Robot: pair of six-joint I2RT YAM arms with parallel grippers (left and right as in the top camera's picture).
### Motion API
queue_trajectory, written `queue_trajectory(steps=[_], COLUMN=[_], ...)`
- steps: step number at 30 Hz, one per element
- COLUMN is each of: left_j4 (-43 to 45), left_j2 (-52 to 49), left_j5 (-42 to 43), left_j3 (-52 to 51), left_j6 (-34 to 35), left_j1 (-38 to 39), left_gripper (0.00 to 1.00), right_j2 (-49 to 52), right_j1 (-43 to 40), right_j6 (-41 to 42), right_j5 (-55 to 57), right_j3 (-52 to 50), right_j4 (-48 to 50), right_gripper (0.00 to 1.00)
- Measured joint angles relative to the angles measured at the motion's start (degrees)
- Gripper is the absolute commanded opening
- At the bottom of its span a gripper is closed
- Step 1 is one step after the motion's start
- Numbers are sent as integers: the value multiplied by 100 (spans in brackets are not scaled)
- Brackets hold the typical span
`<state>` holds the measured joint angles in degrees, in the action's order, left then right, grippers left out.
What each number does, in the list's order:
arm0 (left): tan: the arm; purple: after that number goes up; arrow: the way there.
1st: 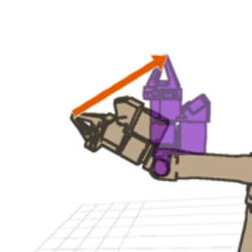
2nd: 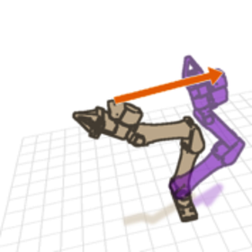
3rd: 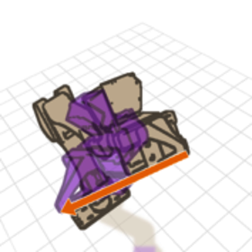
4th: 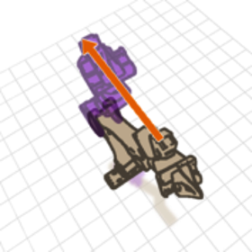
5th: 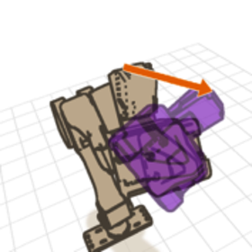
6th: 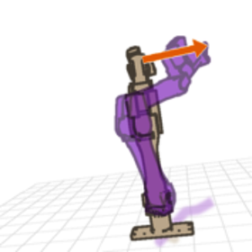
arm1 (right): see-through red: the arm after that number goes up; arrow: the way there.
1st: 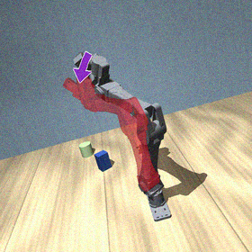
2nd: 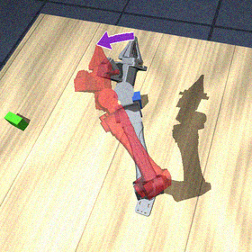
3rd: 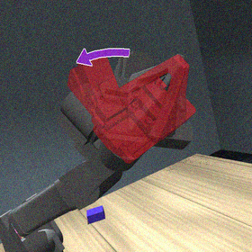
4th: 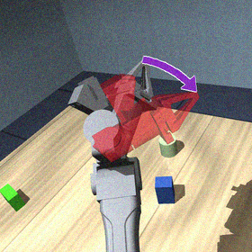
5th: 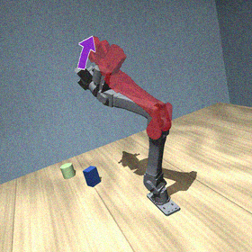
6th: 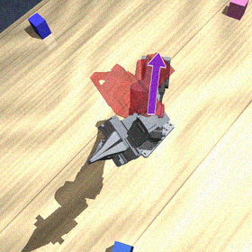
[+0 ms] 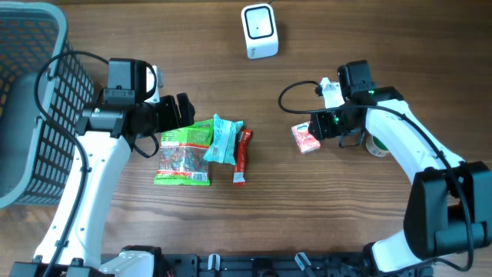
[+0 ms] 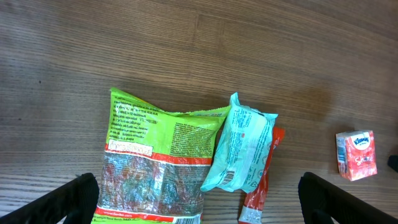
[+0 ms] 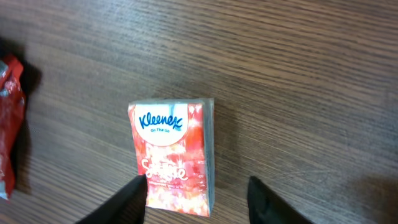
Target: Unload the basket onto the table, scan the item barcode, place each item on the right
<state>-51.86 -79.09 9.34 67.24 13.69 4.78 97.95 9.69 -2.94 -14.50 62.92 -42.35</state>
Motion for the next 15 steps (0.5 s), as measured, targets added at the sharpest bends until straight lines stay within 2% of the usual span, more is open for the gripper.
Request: queue_trajectory(steps=[8,12,15], left_j4=[0,0,0], left_j2=[0,0,0], left_j5=[0,0,0], left_j3=[0,0,0], left_j6=[0,0,0], left_j1=[0,0,0], left_gripper=[100,100,100], right_j2=[483,706,717], right_j1=[0,0,0], right_j6=[-310,-337,-396], right_j5=[-179,-243,-315], right_j3=[0,0,0], right_j4=[24,133,157], right_gripper=[39,26,12])
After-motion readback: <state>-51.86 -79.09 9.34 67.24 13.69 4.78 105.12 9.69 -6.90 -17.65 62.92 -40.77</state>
